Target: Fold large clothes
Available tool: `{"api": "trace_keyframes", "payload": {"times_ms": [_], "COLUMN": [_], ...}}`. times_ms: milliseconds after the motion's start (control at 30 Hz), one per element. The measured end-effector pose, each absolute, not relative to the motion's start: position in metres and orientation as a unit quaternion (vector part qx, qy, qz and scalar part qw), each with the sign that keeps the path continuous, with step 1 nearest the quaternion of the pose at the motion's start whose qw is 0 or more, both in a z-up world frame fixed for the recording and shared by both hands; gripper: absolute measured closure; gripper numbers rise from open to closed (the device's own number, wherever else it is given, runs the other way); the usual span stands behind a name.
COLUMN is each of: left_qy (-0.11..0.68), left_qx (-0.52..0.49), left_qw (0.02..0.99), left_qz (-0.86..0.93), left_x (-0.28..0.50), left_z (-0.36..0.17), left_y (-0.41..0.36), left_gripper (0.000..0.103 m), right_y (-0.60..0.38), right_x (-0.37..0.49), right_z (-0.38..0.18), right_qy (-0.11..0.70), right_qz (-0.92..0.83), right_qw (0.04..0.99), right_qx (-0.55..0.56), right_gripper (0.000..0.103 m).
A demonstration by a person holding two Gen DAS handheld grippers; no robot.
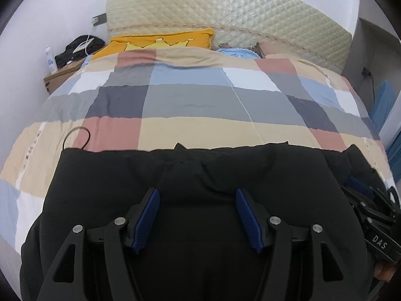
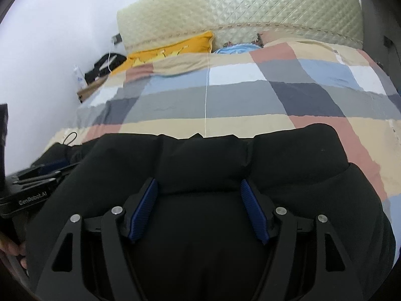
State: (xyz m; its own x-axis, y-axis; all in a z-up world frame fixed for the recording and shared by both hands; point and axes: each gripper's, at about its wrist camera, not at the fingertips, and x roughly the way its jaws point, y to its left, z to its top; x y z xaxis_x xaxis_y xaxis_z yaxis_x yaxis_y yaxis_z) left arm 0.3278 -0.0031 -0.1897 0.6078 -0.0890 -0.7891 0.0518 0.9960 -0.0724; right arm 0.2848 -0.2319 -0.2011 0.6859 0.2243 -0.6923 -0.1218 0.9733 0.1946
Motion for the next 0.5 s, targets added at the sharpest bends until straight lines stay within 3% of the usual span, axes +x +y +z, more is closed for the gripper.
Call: {"api": "trace_keyframes", "payload": {"times_ms": [300, 500], "left_qy": [0.419, 0.382], "left_qx": [-0.057, -0.011], "left_qw": [0.906, 0.923], "left_qz": [-0.021, 0.041], "left_x": [0.288, 0.260], "left_z": [-0.158, -0.146], "left_y": [0.027, 0.054], "left_gripper": [0.040, 0.040], "right_y": [-0.249, -0.272], "right_x": [0.254, 0.240], "right_z": [-0.176, -0.170], "right_qy": [0.370, 0.369], "right_qz": [0.115, 0.110], "right_qw": [0.920, 0.921], "right_qx": [0.054, 0.060], "right_gripper": [0.033, 0.025]}}
